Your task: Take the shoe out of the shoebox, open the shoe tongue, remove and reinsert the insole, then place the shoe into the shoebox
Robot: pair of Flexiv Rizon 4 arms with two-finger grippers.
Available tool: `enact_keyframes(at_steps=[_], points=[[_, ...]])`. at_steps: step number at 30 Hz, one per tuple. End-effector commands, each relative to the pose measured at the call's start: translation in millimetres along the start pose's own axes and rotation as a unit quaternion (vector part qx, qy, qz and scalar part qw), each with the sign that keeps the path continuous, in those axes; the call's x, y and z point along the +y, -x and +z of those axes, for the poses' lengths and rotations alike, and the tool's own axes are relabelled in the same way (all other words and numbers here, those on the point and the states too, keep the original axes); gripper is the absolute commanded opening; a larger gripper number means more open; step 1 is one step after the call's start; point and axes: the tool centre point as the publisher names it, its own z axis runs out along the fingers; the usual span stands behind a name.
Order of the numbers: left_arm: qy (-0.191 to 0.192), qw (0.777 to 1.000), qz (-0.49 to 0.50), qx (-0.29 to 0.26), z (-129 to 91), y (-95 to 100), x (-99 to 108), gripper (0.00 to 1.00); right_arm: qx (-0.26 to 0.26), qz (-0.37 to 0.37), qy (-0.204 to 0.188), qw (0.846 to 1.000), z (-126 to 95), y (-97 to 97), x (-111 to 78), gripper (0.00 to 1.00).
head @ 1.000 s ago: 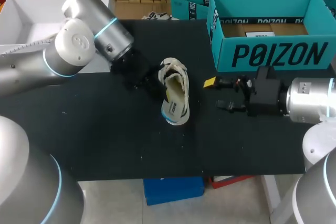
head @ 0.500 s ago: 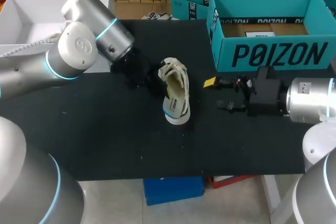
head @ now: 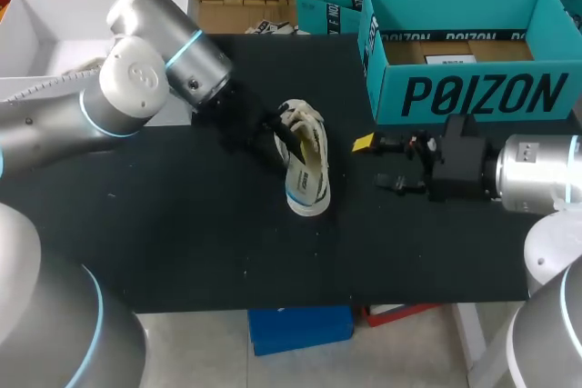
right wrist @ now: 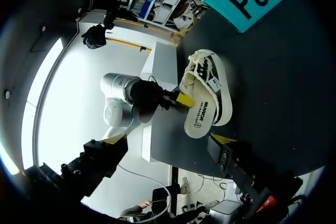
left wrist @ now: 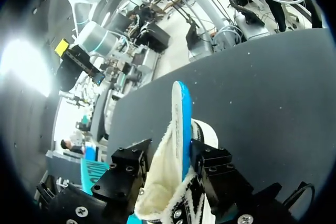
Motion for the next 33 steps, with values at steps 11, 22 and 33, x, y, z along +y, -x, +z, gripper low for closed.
enact_keyframes(at_steps=[11,22,33], points=[[-0.028,0.999,0.013,0.013,6.4,-4.5,-33.2,0.33,-0.001,0.0,0.0,1.0,0.2,-0.4,-0.1,1.0],[-0.031,0.999,0.011,0.026,11.3,-10.3,-32.5,0.0,-0.001,0.0,0.0,1.0,0.2,-0.4,-0.1,1.0],[-0.004,0.999,0.017,0.043,11.3,-11.4,-19.4,0.0,-0.001,0.0,0.0,1.0,0.2,-0.4,-0.1,1.0]])
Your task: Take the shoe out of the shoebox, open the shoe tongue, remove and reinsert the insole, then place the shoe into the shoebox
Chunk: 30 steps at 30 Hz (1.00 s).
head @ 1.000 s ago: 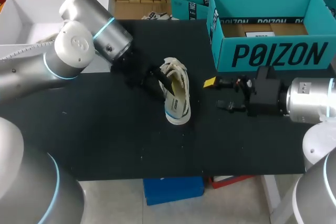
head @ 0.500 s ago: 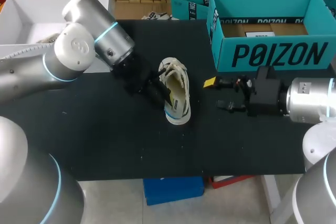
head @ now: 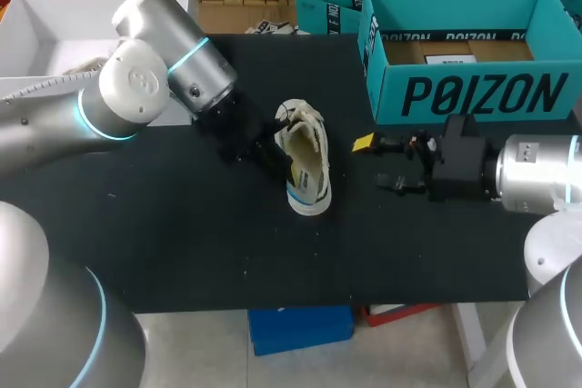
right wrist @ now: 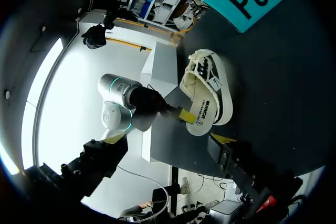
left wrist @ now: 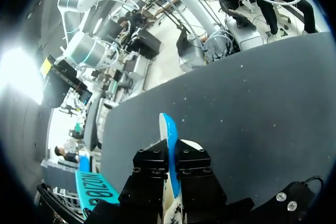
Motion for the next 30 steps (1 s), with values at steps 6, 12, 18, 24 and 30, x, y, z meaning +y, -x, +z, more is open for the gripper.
enact_keyframes(at_steps=[6,12,18,24,30], points=[[0.031,1.0,-0.005,-0.001,-6.6,4.3,18.3,0.0,-0.001,0.0,0.0,1.0,0.2,-0.4,-0.1,1.0],[0.044,0.999,-0.017,-0.002,-6.7,5.1,30.6,0.0,-0.001,0.0,0.0,1.0,0.2,-0.4,-0.1,1.0],[0.065,0.997,-0.03,0.002,-4.4,6.7,40.6,0.0,-0.001,0.0,0.0,1.0,0.2,-0.4,-0.1,1.0],[0.082,0.996,-0.041,0.002,-4.2,12.7,46.6,0.0,-0.001,0.0,0.0,1.0,0.2,-0.4,-0.1,1.0],[0.1,0.994,-0.045,0.022,-2.8,14.6,52.1,0.0,-0.001,0.0,0.0,1.0,0.2,-0.4,-0.1,1.0]])
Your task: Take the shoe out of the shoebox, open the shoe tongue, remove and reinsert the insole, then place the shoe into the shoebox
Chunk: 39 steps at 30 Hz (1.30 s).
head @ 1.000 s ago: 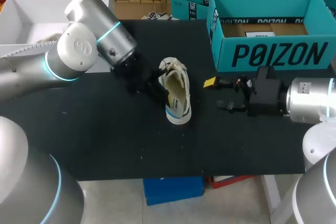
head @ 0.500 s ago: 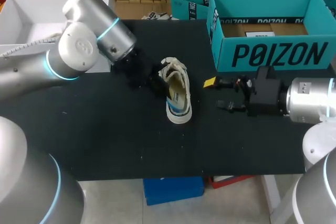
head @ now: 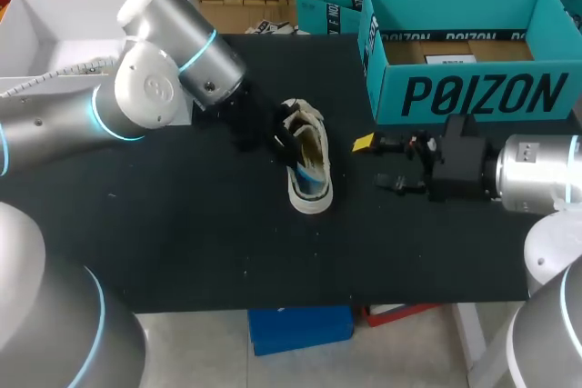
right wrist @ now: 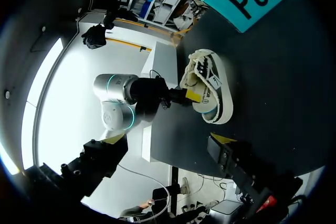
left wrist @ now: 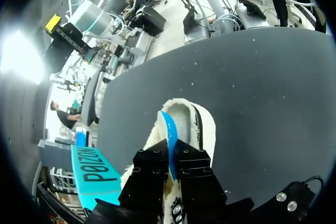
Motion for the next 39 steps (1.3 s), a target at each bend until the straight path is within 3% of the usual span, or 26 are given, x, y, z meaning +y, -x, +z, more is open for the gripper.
enact_keyframes(at_steps=[1,7,11,13,14,15,16,21,23,24,25,27,29,39], points=[[0.007,1.0,-0.007,0.01,2.5,4.2,2.3,0.0,-0.001,0.0,0.0,1.0,0.2,-0.4,-0.1,1.0],[0.018,0.999,-0.013,0.024,4.1,2.5,6.7,0.0,-0.001,0.0,0.0,1.0,0.2,-0.4,-0.1,1.0],[-0.003,1.0,-0.016,0.026,6.3,1.2,2.8,0.23,-0.001,0.0,0.0,1.0,0.2,-0.4,-0.1,1.0],[-0.016,0.999,-0.014,0.027,5.3,1.3,-2.9,0.5,-0.001,0.0,0.0,1.0,0.2,-0.4,-0.1,1.0],[-0.025,0.999,-0.014,0.026,4.3,1.2,-5.1,0.81,-0.001,0.0,0.0,1.0,0.2,-0.4,-0.1,1.0],[-0.035,0.999,-0.016,0.02,1.8,1.5,-7.8,0.95,-0.001,0.0,0.0,1.0,0.2,-0.4,-0.1,1.0],[-0.04,0.999,-0.014,0.018,-1.8,1.9,-11.6,1.0,-0.001,0.0,0.0,1.0,0.2,-0.4,-0.1,1.0],[-0.068,0.998,-0.012,-0.012,-28.3,6.0,-28.3,1.0,-0.001,0.0,0.0,1.0,0.2,-0.4,-0.1,1.0],[-0.065,0.998,-0.007,-0.014,-38.1,7.5,-32.3,0.92,-0.001,0.0,0.0,1.0,0.2,-0.4,-0.1,1.0],[-0.063,0.998,-0.005,-0.011,-41.1,7.4,-33.1,0.84,-0.001,0.0,0.0,1.0,0.2,-0.4,-0.1,1.0],[-0.064,0.998,-0.005,-0.006,-44.1,7.3,-33.7,0.49,-0.001,0.0,0.0,1.0,0.2,-0.4,-0.1,1.0],[-0.05,0.999,0.006,0.017,-45.9,5.7,-33.4,0.31,-0.001,0.0,0.0,1.0,0.2,-0.4,-0.1,1.0],[-0.039,0.998,0.013,0.043,-46.1,1.1,-32.9,0.0,-0.001,0.0,0.0,1.0,0.2,-0.4,-0.1,1.0],[-0.024,0.993,0.033,0.108,-31.4,-12.4,-35.1,0.0,-0.001,0.0,0.0,1.0,0.2,-0.4,-0.1,1.0]])
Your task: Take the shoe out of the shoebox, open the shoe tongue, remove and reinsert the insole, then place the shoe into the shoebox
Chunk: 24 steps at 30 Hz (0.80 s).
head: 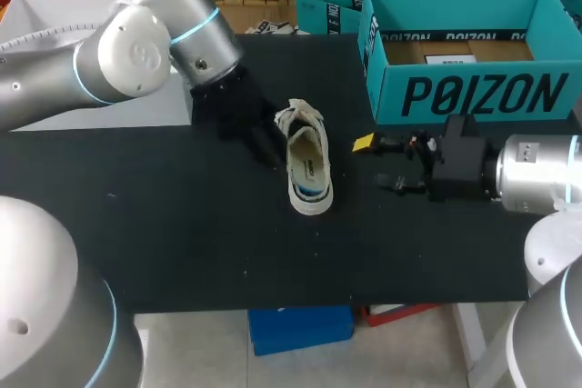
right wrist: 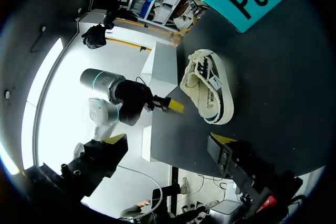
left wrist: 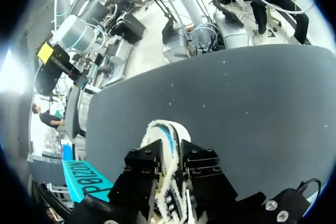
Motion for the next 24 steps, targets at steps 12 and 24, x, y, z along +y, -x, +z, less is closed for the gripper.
enact_keyframes(at_steps=[12,24], points=[[0.01,0.999,0.011,0.044,28.4,3.1,8.9,0.0,-0.001,0.0,0.0,1.0,0.2,-0.4,-0.1,1.0],[0.014,0.998,0.023,0.062,52.6,14.8,16.4,0.0,-0.001,0.0,0.0,1.0,0.2,-0.4,-0.1,1.0]])
